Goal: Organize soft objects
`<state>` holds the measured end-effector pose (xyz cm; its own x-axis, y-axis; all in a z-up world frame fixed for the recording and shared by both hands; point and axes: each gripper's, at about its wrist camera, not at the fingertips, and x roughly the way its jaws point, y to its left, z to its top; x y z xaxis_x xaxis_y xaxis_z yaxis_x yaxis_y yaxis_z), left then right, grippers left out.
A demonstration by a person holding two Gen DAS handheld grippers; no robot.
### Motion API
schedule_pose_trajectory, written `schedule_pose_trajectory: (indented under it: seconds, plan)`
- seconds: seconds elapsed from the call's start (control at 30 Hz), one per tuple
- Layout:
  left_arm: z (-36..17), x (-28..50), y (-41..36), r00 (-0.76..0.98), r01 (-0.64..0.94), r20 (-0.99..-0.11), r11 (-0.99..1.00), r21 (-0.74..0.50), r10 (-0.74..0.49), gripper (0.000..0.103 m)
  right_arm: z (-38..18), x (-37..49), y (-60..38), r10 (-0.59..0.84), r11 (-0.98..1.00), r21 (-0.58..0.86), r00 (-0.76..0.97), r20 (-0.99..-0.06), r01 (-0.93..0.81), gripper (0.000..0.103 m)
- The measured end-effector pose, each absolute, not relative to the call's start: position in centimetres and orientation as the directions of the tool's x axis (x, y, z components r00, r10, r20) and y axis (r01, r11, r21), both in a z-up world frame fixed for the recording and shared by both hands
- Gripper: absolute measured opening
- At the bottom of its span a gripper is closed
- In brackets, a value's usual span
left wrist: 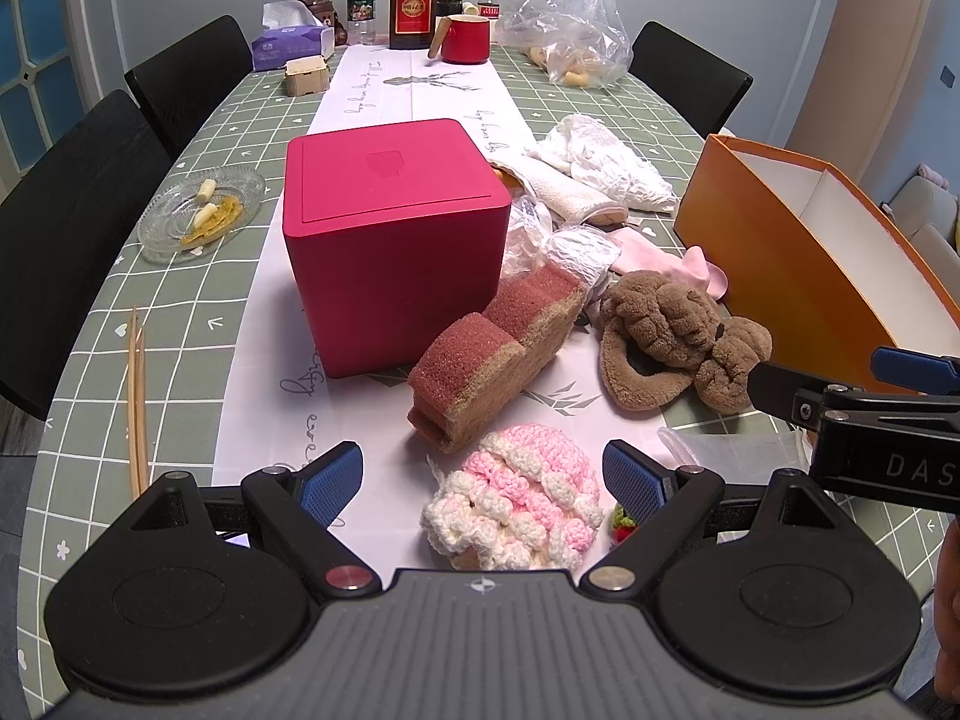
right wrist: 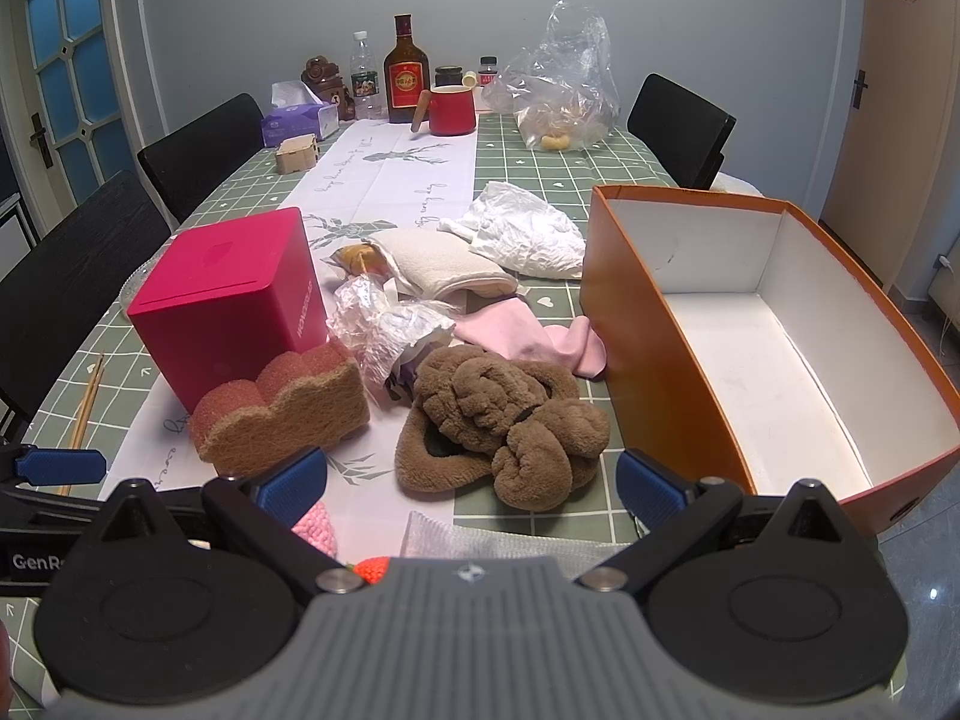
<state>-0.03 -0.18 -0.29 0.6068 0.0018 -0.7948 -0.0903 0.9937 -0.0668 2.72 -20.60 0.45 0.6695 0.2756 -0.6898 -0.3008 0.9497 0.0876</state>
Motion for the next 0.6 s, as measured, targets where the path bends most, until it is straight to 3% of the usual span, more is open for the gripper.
schedule_pose_trajectory:
  seconds: [0.6]
  plan:
    - [-0.28, -0.01, -0.19, 0.607, -0.092, -0.795, 0.993, -0.068, 0.002, 0.103, 0.32, 2.78, -20.51, 0.276, 0.950, 0.088, 0.669, -0.690, -0.300, 0.100]
